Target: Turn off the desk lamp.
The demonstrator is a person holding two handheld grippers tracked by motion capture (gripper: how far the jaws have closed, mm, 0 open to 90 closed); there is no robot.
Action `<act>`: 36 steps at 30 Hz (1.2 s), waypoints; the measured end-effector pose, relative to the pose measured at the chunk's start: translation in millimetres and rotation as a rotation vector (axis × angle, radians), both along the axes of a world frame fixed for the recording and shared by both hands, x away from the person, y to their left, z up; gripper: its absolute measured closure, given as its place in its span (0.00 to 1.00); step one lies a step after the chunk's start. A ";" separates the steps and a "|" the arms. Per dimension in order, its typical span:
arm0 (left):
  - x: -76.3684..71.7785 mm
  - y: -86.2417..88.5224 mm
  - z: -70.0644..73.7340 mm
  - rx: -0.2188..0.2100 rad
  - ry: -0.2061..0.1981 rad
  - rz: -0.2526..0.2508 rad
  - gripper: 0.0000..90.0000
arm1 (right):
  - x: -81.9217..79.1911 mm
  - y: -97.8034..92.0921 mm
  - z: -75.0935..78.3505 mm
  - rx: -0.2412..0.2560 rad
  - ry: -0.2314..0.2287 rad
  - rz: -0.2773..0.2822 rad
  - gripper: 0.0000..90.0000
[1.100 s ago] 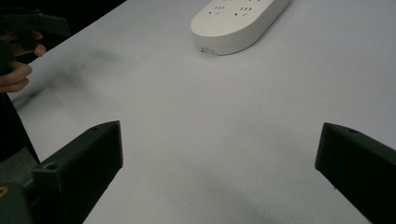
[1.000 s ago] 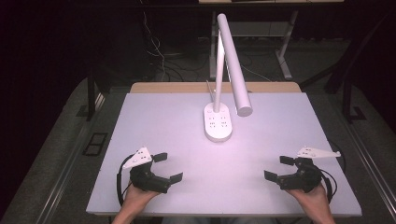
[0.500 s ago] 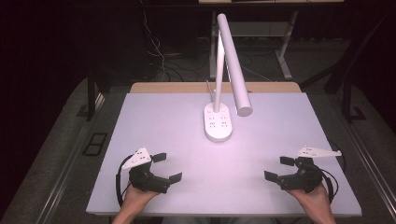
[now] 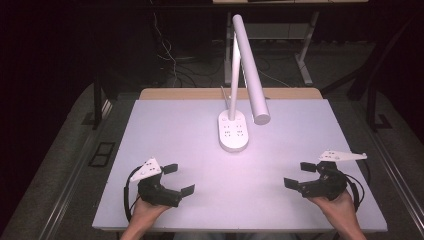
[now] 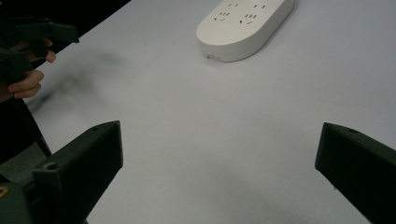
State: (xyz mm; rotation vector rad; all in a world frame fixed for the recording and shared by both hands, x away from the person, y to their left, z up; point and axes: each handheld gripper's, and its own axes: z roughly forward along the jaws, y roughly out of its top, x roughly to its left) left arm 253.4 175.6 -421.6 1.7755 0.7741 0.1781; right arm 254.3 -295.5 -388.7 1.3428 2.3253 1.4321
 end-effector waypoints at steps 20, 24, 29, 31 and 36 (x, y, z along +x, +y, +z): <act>-0.4 0.9 0.1 -0.006 -0.001 0.002 0.00 | 31.5 13.4 25.4 -0.030 -0.033 0.043 0.01; -0.6 1.4 0.4 -0.005 -0.001 0.002 0.00 | 41.0 16.3 28.0 -0.037 -0.032 0.049 0.01; -0.4 1.3 0.1 -0.009 0.001 0.005 0.00 | 48.7 20.9 31.4 -0.057 -0.032 0.061 0.01; -0.3 1.2 0.0 -0.008 0.002 0.004 0.00 | 50.0 21.9 31.9 -0.057 -0.032 0.063 0.01; -0.4 1.0 0.0 -0.009 0.001 0.005 0.00 | 57.7 27.2 33.3 -0.067 -0.030 0.078 0.01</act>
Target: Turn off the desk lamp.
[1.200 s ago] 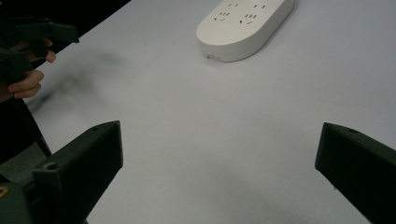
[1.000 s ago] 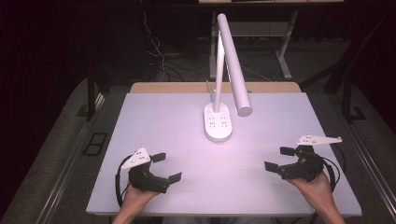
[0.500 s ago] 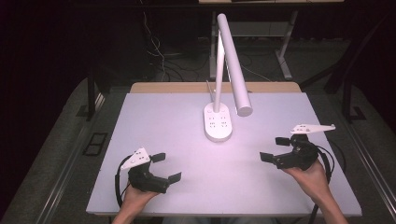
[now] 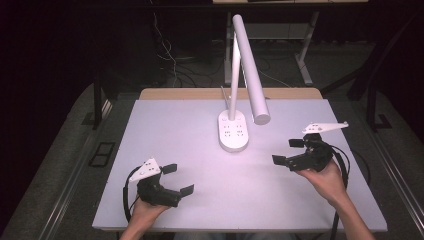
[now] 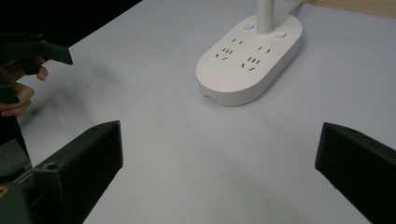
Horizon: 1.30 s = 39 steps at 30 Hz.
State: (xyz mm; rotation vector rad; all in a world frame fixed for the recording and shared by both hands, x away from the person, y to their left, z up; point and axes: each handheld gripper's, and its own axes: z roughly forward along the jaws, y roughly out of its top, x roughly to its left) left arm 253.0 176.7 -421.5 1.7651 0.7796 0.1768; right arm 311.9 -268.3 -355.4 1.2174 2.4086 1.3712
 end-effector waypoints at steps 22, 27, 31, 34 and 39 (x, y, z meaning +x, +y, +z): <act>0.1 1.0 0.2 -0.002 -0.002 0.005 0.00 | 42.4 22.8 7.0 -0.033 0.011 0.017 0.01; 0.1 1.7 0.5 -0.001 -0.002 0.007 0.00 | 53.8 28.9 9.0 -0.032 0.013 0.024 0.01; 0.1 2.4 0.6 -0.005 -0.002 0.006 0.00 | 63.8 33.5 12.1 -0.041 0.013 0.030 0.01; 0.1 2.1 0.6 -0.004 -0.002 0.005 0.00 | 71.0 36.3 13.8 -0.053 0.012 0.027 0.01; 0.0 2.0 0.7 -0.005 -0.002 0.003 0.00 | 84.6 40.7 13.9 -0.056 0.018 0.023 0.01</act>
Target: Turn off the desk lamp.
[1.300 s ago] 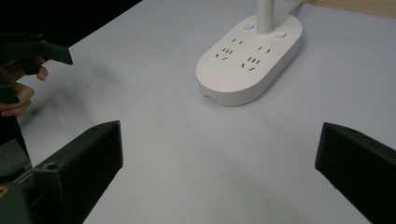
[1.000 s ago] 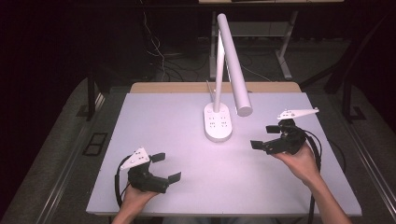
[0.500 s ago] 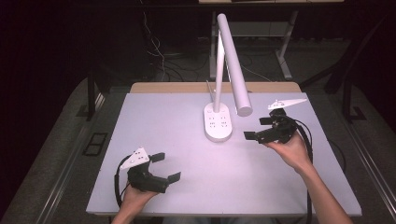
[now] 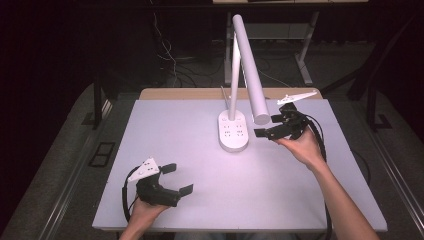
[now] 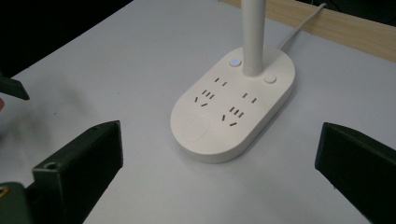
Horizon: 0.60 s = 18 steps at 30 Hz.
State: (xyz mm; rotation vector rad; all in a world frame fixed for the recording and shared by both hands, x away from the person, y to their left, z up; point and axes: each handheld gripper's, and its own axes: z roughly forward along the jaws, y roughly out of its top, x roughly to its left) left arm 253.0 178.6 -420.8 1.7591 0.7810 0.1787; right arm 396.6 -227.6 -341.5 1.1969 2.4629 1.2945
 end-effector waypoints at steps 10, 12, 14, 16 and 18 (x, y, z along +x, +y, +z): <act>0.2 1.3 0.2 -0.006 0.002 0.010 0.00 | 21.8 5.9 -3.7 0.008 -0.008 -0.003 0.07; 0.2 1.3 0.2 -0.006 0.002 0.009 0.00 | 26.8 6.7 -5.9 0.007 0.003 -0.010 0.07; 0.3 1.2 0.2 -0.006 0.002 0.008 0.00 | 31.8 7.5 -7.3 0.005 0.011 -0.013 0.12; 0.3 1.1 0.1 -0.006 0.002 0.009 0.00 | 36.5 7.7 -7.6 0.020 0.014 -0.008 0.16; 0.4 1.3 0.2 -0.006 0.001 0.009 0.00 | 41.9 8.7 -7.8 0.024 0.014 -0.009 0.17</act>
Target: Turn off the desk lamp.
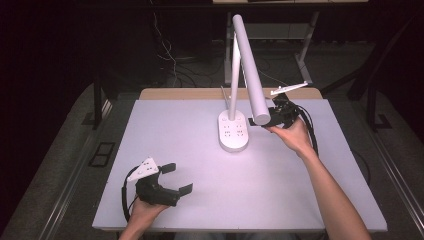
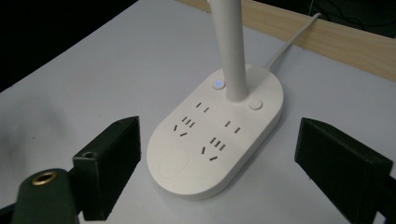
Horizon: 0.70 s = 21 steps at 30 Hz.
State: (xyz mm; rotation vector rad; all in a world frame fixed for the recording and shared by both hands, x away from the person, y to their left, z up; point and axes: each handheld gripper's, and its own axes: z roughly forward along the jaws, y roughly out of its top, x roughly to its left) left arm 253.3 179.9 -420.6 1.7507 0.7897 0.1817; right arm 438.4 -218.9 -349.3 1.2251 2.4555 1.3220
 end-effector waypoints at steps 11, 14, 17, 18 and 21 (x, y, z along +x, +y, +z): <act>1.4 2.3 -0.2 -0.003 0.002 -0.001 0.00 | 26.7 10.1 -3.9 0.027 0.045 0.011 0.26; 1.2 1.8 -0.2 -0.004 0.002 -0.005 0.00 | 32.7 13.7 -6.8 0.024 0.044 0.015 0.30; 1.0 0.9 -0.3 -0.009 0.003 -0.010 0.00 | 38.2 15.7 -10.7 0.035 0.049 0.003 0.38; 0.9 0.8 -0.2 -0.009 0.003 -0.012 0.00 | 40.1 16.0 -12.1 0.037 0.057 -0.002 0.43; 0.7 1.1 0.1 -0.011 0.001 -0.014 0.00 | 44.6 16.1 -17.0 0.060 0.054 -0.037 0.52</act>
